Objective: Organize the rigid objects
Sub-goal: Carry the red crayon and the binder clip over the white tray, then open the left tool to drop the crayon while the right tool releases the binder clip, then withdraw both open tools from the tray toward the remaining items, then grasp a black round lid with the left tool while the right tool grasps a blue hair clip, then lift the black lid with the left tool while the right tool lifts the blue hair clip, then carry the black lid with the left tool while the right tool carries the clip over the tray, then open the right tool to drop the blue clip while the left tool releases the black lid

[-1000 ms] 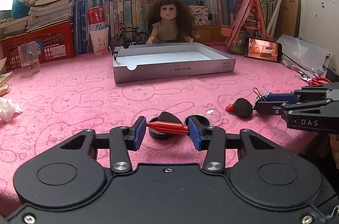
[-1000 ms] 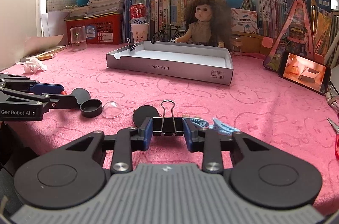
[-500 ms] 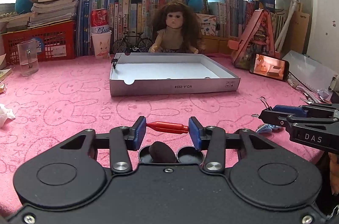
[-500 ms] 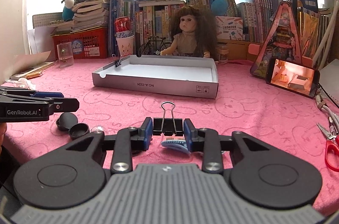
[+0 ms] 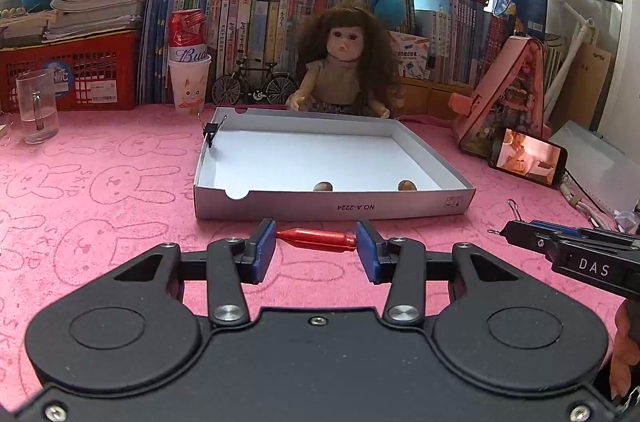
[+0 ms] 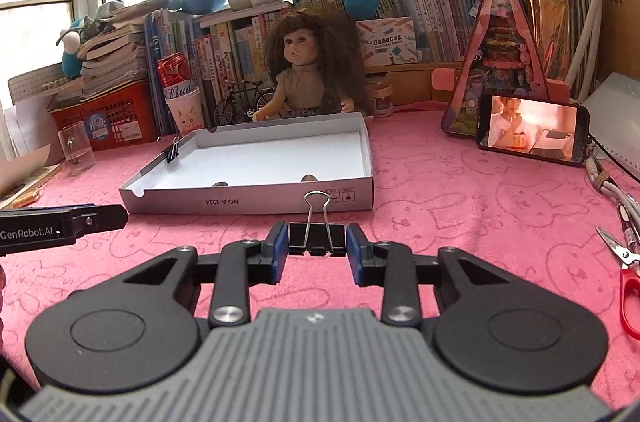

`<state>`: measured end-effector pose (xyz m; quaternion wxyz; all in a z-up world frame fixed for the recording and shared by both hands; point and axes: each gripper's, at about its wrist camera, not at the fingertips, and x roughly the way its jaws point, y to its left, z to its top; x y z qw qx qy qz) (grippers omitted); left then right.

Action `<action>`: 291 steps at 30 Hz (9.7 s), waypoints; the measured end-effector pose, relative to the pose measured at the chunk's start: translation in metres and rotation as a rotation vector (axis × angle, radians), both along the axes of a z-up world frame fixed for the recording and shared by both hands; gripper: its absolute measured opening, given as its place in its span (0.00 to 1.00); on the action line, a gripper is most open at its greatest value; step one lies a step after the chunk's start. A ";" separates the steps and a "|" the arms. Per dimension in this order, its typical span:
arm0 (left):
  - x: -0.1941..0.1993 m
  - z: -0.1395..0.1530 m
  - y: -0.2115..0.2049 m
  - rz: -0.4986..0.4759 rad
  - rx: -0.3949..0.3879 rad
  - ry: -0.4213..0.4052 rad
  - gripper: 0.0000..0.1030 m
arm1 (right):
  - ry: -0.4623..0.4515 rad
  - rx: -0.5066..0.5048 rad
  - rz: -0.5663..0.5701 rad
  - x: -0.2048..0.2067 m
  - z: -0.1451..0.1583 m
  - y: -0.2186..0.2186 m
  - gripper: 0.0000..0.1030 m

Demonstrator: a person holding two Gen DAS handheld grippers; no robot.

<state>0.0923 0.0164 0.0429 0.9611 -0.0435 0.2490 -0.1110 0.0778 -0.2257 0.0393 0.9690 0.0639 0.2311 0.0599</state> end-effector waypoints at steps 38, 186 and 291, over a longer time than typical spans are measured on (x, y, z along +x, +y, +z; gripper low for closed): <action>0.177 -0.029 -0.017 0.191 0.079 0.205 0.40 | 0.275 0.137 -0.036 0.180 -0.012 0.002 0.35; -0.131 -0.048 -0.013 -0.167 0.208 -0.136 0.31 | -0.073 -0.164 -0.113 -0.062 -0.054 0.010 0.55; 0.183 -0.029 -0.017 0.123 0.137 0.094 0.43 | 0.117 -0.041 0.120 0.165 -0.016 0.056 0.62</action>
